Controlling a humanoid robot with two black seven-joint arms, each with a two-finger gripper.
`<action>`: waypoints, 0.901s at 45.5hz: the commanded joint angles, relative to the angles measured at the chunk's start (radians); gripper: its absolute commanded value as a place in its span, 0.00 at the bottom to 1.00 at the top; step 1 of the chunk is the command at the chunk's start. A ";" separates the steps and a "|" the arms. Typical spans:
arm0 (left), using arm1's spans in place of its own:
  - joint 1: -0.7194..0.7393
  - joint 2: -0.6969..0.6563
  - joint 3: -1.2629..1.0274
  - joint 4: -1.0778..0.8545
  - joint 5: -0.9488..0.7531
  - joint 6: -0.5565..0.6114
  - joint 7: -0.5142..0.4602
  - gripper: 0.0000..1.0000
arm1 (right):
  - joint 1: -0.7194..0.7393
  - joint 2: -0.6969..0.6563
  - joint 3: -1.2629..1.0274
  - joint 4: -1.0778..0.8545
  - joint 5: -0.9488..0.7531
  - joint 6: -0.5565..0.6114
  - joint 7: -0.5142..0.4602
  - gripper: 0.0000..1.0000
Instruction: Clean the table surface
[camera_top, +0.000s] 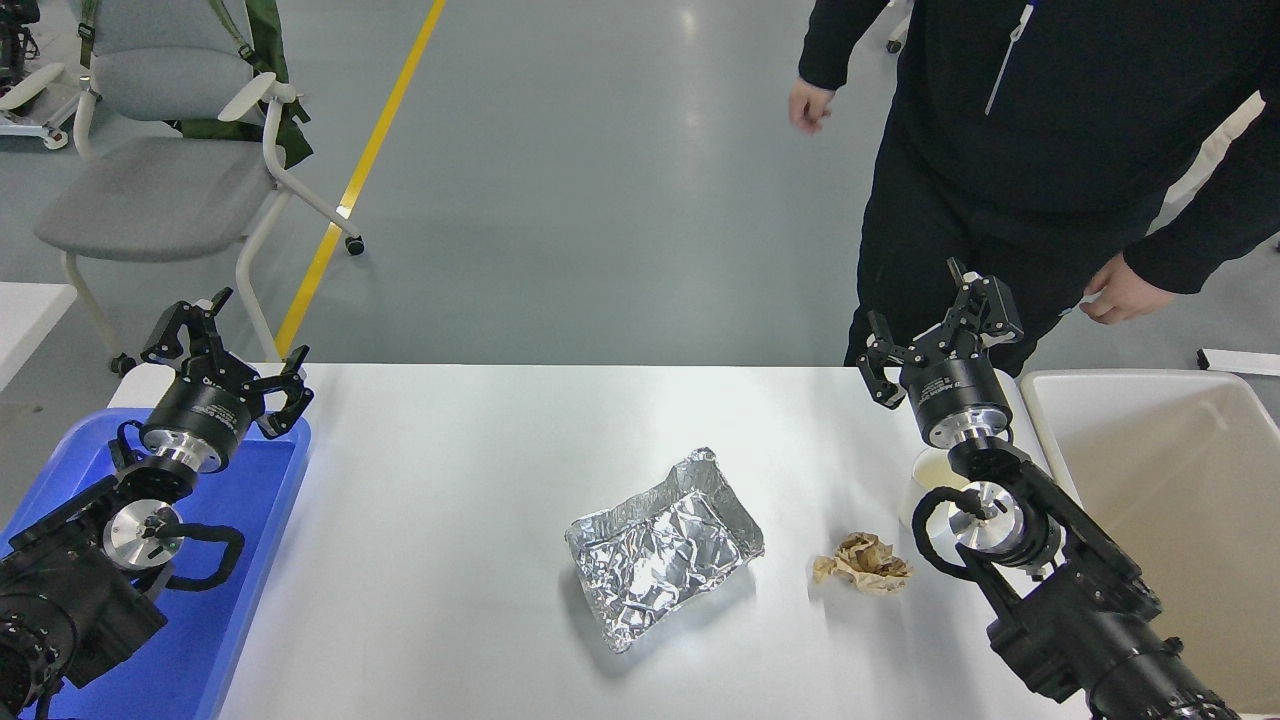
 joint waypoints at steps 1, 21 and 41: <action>0.000 0.000 -0.002 0.000 0.000 0.000 0.000 1.00 | 0.002 0.000 -0.001 0.000 0.000 -0.003 0.000 1.00; 0.000 0.000 0.000 0.000 0.000 0.000 0.000 1.00 | 0.007 0.002 0.000 -0.002 0.000 -0.010 0.000 1.00; 0.000 0.002 0.000 0.000 0.001 0.000 0.000 1.00 | 0.050 -0.018 -0.003 -0.015 -0.002 -0.024 0.000 1.00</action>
